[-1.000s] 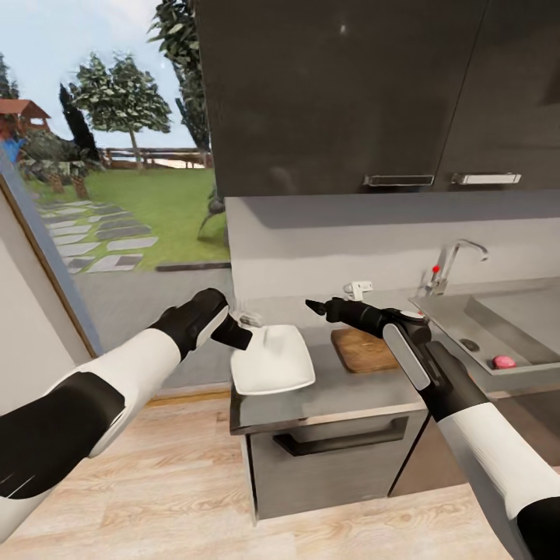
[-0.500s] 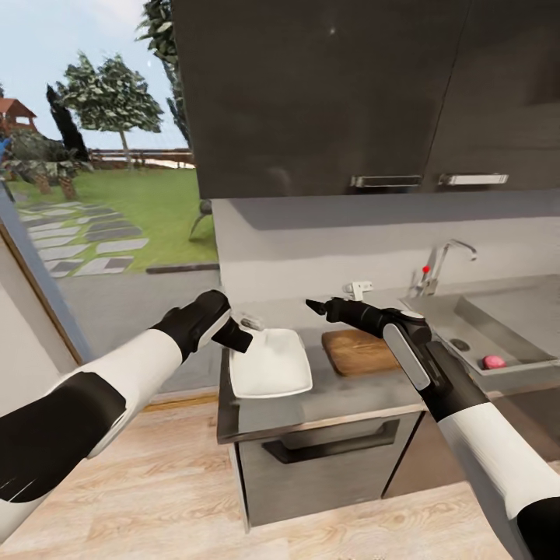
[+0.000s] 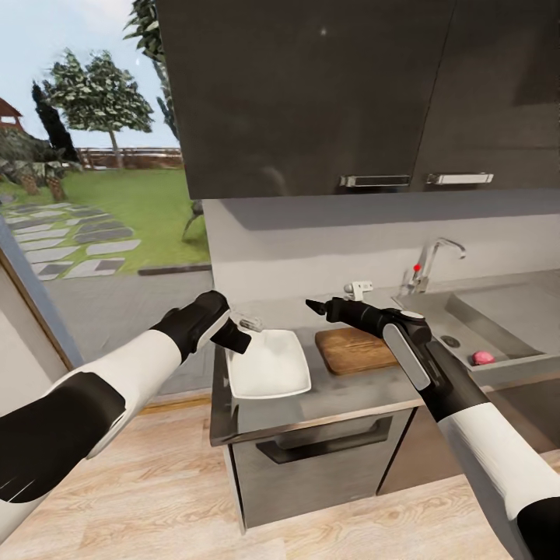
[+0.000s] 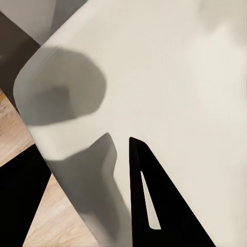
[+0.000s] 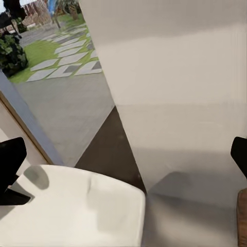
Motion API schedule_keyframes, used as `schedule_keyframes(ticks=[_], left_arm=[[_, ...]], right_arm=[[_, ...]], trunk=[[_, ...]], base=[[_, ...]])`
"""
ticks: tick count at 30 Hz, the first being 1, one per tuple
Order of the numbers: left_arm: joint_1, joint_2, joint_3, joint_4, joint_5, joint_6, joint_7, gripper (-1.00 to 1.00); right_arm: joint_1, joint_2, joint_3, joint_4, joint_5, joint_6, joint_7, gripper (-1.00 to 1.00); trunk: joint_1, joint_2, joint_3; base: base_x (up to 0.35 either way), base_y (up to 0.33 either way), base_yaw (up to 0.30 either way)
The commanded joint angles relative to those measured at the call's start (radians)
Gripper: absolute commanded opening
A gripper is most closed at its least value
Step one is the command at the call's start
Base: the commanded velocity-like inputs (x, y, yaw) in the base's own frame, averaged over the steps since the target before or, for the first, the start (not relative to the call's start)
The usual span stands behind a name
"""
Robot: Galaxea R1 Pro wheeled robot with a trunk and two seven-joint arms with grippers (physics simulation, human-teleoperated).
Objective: In the kitchen, take the Vidalia onion out of the sink, dice it on the chopping board with the paring knife, put the diced onion into the bowl on the countertop, then place both the paring knife and the chopping board into the sink.
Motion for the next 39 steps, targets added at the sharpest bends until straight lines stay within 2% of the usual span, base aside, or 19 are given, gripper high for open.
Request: schedule_keyframes(ticks=[1, 16, 32, 39], left_arm=[[-0.002, 0.001, -0.007, 0.0, 0.006, 0.002, -0.001, -1.0], [-0.001, 0.007, -0.007, 0.005, 0.006, 0.002, -0.003, -1.0], [0.001, 0.003, -0.007, 0.109, 0.006, -0.005, -0.007, -1.0], [0.001, 0.003, -0.008, 0.121, 0.006, -0.006, -0.009, -1.0]], right_arm=[[-0.001, -0.001, 0.001, -0.001, -0.004, 0.004, 0.0, 1.0], [-0.001, -0.001, 0.002, -0.001, -0.004, 0.005, -0.001, 1.0], [-0.001, -0.001, 0.003, -0.001, -0.004, 0.005, 0.0, 1.0], [-0.001, -0.001, 0.003, -0.001, -0.004, 0.005, 0.0, 1.0]], trunk=[[0.001, -0.002, -0.002], [0.001, -0.002, -0.002], [0.001, -0.002, -0.002], [0.001, -0.002, -0.002]], base=[[0.0, 0.0, -0.004], [0.0, 0.0, -0.001], [0.0, 0.0, 0.0], [0.0, 0.0, 0.0]])
